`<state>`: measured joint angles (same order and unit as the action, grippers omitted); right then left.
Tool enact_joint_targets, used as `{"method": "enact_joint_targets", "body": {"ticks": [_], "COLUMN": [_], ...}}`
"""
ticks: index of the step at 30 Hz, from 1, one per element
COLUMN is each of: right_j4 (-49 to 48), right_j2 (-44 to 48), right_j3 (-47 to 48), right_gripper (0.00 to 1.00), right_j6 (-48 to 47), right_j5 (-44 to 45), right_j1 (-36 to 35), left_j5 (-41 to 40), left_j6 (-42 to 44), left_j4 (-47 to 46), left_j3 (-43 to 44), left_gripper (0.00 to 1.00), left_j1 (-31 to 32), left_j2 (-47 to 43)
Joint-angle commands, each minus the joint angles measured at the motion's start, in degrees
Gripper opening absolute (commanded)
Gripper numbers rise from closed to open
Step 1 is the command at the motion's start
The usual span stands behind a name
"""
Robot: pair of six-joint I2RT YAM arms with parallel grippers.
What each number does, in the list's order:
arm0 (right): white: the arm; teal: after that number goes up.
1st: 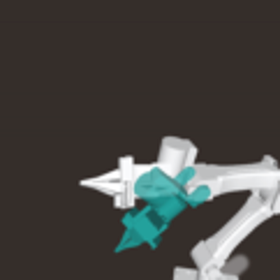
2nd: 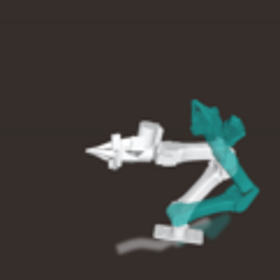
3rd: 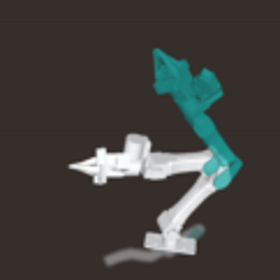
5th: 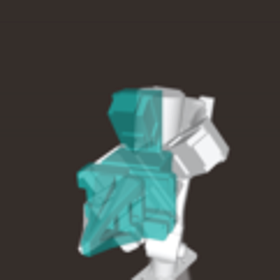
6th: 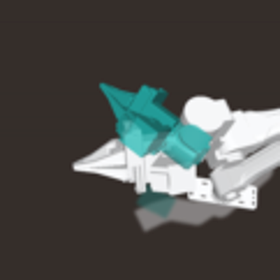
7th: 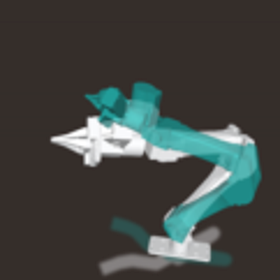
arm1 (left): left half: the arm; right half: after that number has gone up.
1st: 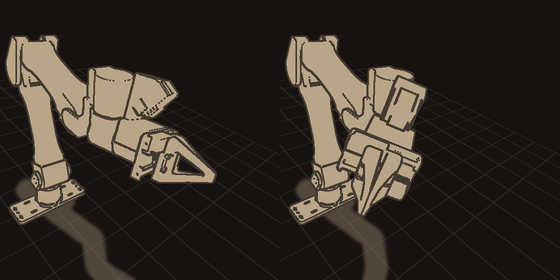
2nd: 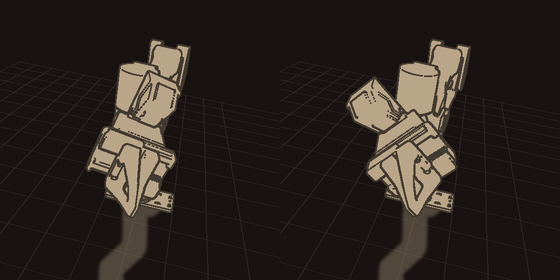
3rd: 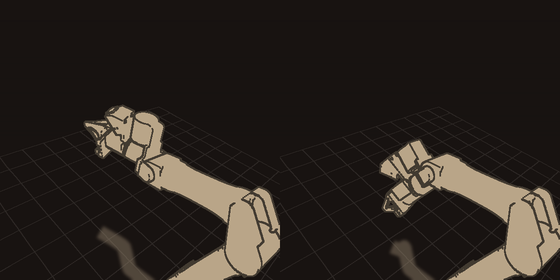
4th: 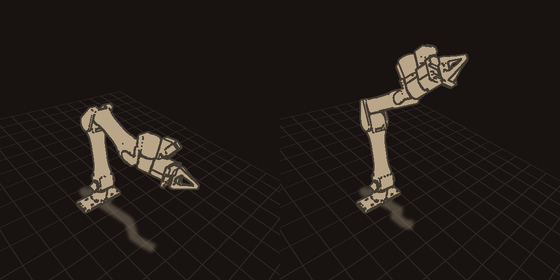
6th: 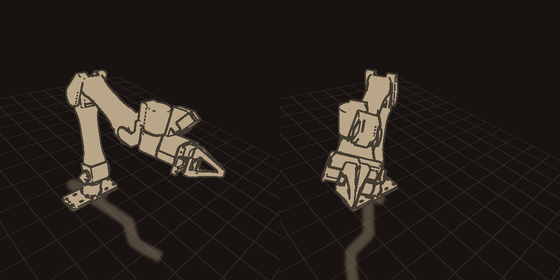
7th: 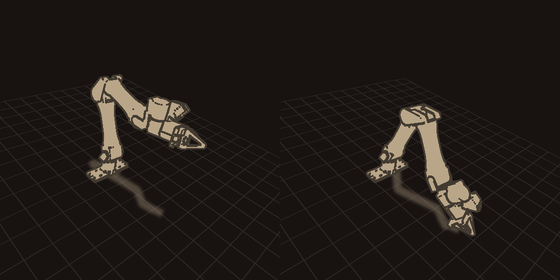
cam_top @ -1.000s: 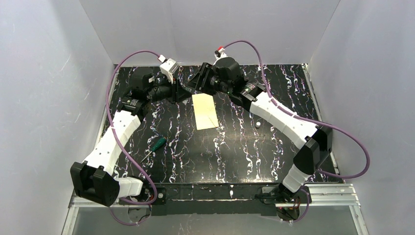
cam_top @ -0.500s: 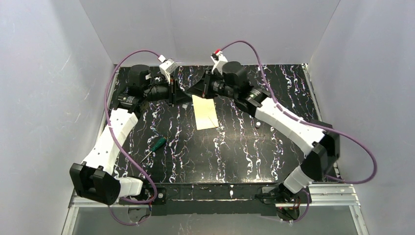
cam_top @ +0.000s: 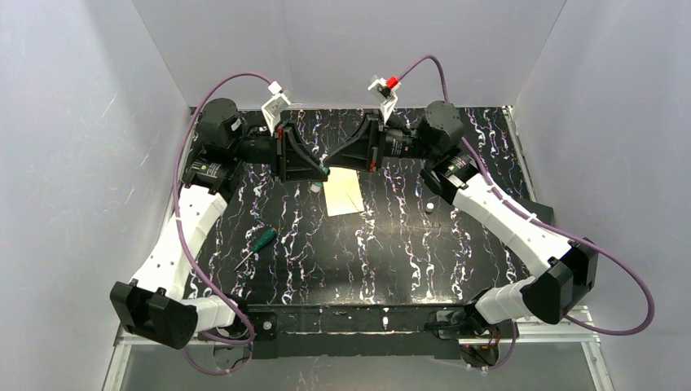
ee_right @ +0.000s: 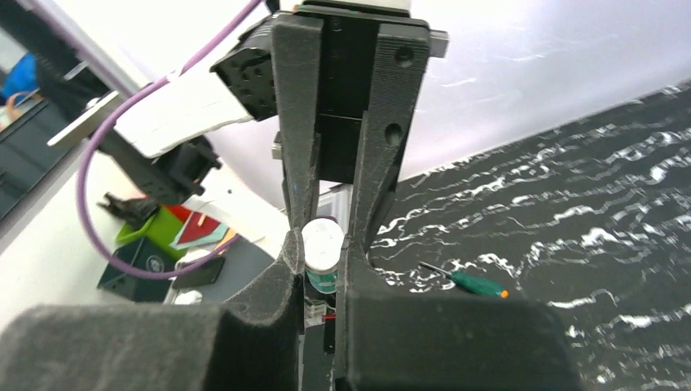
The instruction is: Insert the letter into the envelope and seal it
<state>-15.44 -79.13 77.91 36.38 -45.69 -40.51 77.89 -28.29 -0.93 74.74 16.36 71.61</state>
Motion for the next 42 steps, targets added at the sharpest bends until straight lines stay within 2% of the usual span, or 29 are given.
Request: {"method": "enact_joint_targets", "body": {"ticks": [1, 2, 3, 4, 5, 6, 7, 10, 13, 15, 20, 22, 27, 29, 35, 40, 41, 42], "right_j4": [-8.97, -2.51, 4.53, 8.64, 11.24, 14.10, 13.08, 6.17, 14.36, 17.91, 18.31, 19.22, 20.74, 20.81, 20.66, 22.01, 22.03, 21.97], "right_j2": [0.20, -0.35, -0.84, -1.30, -1.84, -2.05, -1.79, -0.60, -3.27, -4.20, -5.73, -6.69, -9.99, -10.62, -11.87, -11.60, -11.51, -11.44], "right_j3": [2.60, 4.30, 6.25, 7.13, 7.36, 7.29, 5.95, 2.35, 8.65, 10.92, 12.88, 13.76, 17.82, 18.80, 19.52, 18.97, 18.75, 18.58], "right_gripper": [0.01, 0.07, 0.31, 0.50, 0.61, 0.65, 0.67, 0.74, 0.76, 0.82, 0.81, 0.74, 0.39, 0.33, 0.35, 0.49, 0.49, 0.43], "right_j6": [3.72, 0.71, -1.31, -0.50, 1.96, 4.59, 6.83, 11.41, 11.43, 11.79, 12.27, 12.08, 11.39, 11.07, 11.50, 10.82, 10.77, 10.73], "right_j5": [-9.97, -4.31, 3.35, 12.49, 19.53, 25.73, 29.90, 36.22, 40.48, 43.44, 45.33, 45.21, 42.53, 41.49, 37.61, 36.73, 36.65, 36.65], "right_j1": [-0.08, 0.06, -0.03, -0.31, -0.35, -0.40, -0.67, -2.53, -3.82, -4.70, -6.53, -6.68, -6.77, -6.77, -6.77, -6.77, -6.77, -6.77], "left_j5": [1.37, 0.08, -1.95, -4.62, -6.48, -8.55, -10.29, -15.68, -21.53, -25.83, -32.03, -32.77, -32.30, -32.09, -30.58, -30.58, -30.83, -31.12], "left_j6": [-3.02, -2.77, -2.09, -0.21, 1.86, 3.39, 4.60, 10.19, 14.93, 18.84, 27.82, 28.03, 27.63, 27.51, 25.48, 23.41, 23.37, 23.56], "left_j4": [-2.32, -2.39, -2.29, -0.52, 1.36, 2.81, 3.84, 9.28, 12.73, 17.01, 27.44, 27.79, 28.27, 28.19, 27.07, 25.43, 25.37, 25.41], "left_j3": [1.94, 1.82, 1.79, 1.96, 2.12, 2.20, 2.48, 4.68, 5.55, 6.98, 12.19, 12.41, 13.53, 13.65, 13.43, 12.93, 12.84, 12.76], "left_gripper": [0.00, 0.00, 0.00, 0.00, 0.00, 0.00, 0.00, 0.00, 0.00, 0.00, 0.00, 0.00, 0.00, 0.00, 0.00, 0.00, 0.00, 0.00], "left_j1": [-0.34, -0.31, -0.41, -0.40, -0.43, -0.42, -0.60, -0.72, -0.72, -0.68, -0.66, -0.68, -0.68, -0.74, -0.76, -0.71, -0.73, -0.71], "left_j2": [-2.26, -2.34, -2.35, -2.24, -2.06, -1.78, -1.42, -0.44, -0.61, -0.17, 0.94, 0.80, 1.51, 1.52, 1.27, 1.29, 1.27, 1.28]}}
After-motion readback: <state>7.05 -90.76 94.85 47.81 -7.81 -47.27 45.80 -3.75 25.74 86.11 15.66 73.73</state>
